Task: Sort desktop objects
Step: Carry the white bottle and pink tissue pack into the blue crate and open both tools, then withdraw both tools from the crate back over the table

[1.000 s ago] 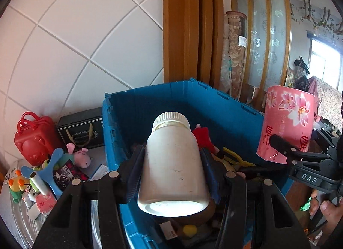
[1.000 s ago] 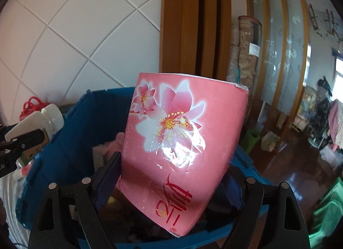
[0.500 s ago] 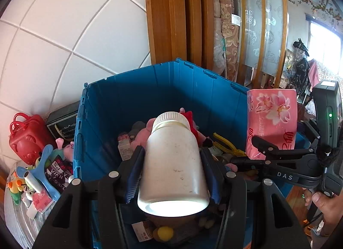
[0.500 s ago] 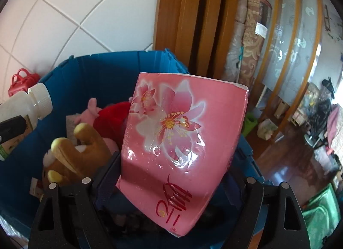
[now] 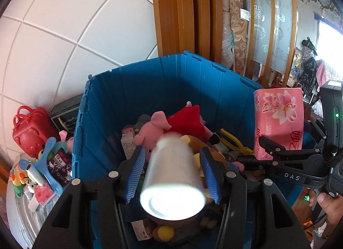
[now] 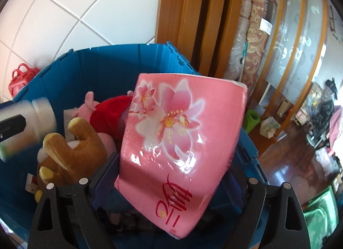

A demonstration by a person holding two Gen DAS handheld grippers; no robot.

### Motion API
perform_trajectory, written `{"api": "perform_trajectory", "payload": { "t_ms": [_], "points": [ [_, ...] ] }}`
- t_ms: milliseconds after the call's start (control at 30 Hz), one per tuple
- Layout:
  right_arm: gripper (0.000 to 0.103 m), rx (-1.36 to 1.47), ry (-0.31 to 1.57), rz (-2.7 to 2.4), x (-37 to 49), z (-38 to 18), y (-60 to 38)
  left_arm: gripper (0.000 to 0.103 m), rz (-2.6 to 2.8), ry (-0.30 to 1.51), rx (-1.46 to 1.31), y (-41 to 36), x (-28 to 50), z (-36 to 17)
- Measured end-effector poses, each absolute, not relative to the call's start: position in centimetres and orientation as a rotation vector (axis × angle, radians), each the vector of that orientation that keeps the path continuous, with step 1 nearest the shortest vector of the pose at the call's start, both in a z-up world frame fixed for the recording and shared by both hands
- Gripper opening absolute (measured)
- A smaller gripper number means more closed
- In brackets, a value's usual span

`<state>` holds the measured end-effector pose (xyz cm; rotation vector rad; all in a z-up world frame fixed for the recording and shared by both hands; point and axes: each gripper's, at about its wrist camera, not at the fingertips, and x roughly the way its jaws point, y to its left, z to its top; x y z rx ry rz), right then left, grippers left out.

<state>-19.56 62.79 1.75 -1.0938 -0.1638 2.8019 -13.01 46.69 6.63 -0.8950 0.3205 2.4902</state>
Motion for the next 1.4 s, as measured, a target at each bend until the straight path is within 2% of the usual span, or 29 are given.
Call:
{"api": "perform_trajectory", "payload": {
  "t_ms": [67, 100, 133, 500, 700, 900, 1033, 1400],
  "points": [
    [0.093, -1.089, -0.156, 2.801, -19.6, 1.7, 62.9, 0.067, 2.498, 0.330, -0.885, 46.7, -12.9, 6.7],
    [0.099, -1.081, -0.154, 2.802, -19.6, 1.8, 63.0, 0.075, 2.500, 0.322, -0.881, 46.6, -12.8, 6.7],
    [0.103, -1.072, -0.149, 2.804, -19.5, 2.0, 63.0, 0.077, 2.501, 0.317, -0.878, 46.4, -12.8, 6.8],
    [0.103, -1.043, -0.135, 2.801, -18.2, 3.3, 61.7, 0.079, 2.498, 0.304, -0.874, 44.8, -12.4, 7.0],
    [0.103, -0.923, -0.086, 2.903, -15.3, 6.8, 58.8, 0.079, 2.512, 0.254, -0.830, 41.0, -11.7, 8.3],
    [0.103, -0.817, -0.080, 3.059, -13.5, 10.3, 52.5, 0.079, 2.597, 0.203, -0.799, 33.8, -12.0, 9.7],
    [0.103, -0.792, -0.141, 3.124, -13.6, 11.7, 46.6, 0.079, 2.665, 0.181, -0.836, 27.8, -13.0, 9.3],
    [0.103, -0.894, -0.196, 3.285, -15.8, 11.2, 29.2, 0.079, 2.777, 0.155, -0.995, 10.7, -17.2, 6.4]
  ]
}}
